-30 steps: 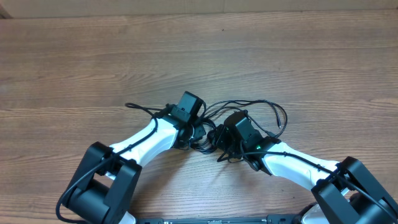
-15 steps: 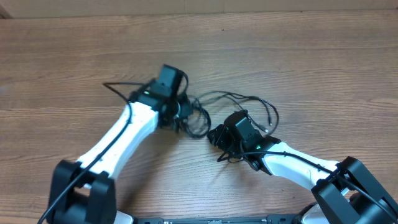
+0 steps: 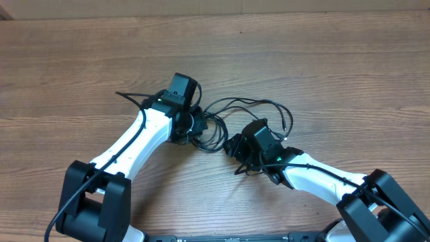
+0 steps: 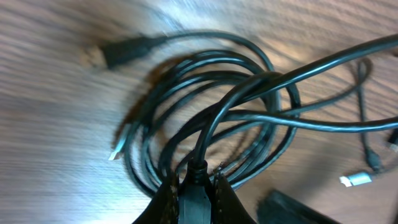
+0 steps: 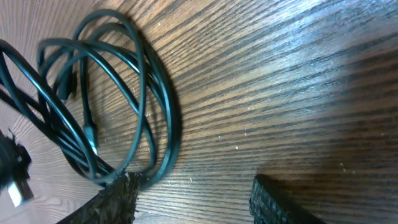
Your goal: Untangle cables
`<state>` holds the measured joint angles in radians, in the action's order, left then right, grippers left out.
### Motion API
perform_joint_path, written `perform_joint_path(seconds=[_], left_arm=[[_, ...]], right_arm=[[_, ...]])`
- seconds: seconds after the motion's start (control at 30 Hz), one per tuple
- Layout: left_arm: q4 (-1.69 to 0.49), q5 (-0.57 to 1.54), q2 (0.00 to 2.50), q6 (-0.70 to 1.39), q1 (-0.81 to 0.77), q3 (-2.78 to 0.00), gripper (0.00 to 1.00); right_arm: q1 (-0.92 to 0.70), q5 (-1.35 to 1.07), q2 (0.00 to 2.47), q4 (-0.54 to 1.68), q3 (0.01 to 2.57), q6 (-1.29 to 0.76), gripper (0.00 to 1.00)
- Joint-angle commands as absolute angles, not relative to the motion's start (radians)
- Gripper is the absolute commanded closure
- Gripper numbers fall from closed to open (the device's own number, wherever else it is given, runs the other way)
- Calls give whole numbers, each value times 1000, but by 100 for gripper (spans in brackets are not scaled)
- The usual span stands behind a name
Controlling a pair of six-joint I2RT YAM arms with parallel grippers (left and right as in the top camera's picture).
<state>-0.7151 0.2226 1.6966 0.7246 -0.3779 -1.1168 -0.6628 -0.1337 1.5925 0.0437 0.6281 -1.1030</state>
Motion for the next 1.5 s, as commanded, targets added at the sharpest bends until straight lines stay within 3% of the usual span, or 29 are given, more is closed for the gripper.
perform_joint_path(seconds=[0.0, 0.17, 0.37, 0.5, 0.7, 0.83, 1.07, 1.23, 1.47], left_arm=[[-708, 421, 1700, 900, -379, -1115, 96], [-691, 392, 1700, 798, -377, -1115, 92], [-696, 50, 1700, 508, -365, -1115, 81], [-682, -216, 1702, 482, -365, -1115, 76], [-624, -243, 1738, 483, -365, -1115, 30], [-616, -228, 1791, 487, -365, -1115, 10], [-616, -110, 1814, 522, -364, -1117, 1], [-586, -110, 1780, 583, -358, -1131, 0], [-445, -87, 1771, 359, -358, -1132, 1]], right_arm=[[-669, -128, 1607, 56, 628, -1107, 43], [-669, -128, 1607, 56, 628, -1107, 39], [-669, -128, 1607, 56, 628, -1107, 35], [-669, -128, 1607, 53, 628, -1107, 31], [-669, -128, 1607, 54, 628, -1107, 26], [-669, -128, 1607, 54, 628, -1107, 20], [-669, -128, 1607, 54, 628, -1107, 16], [-669, -128, 1607, 54, 628, -1107, 12], [-669, -124, 1607, 55, 628, -1107, 11]])
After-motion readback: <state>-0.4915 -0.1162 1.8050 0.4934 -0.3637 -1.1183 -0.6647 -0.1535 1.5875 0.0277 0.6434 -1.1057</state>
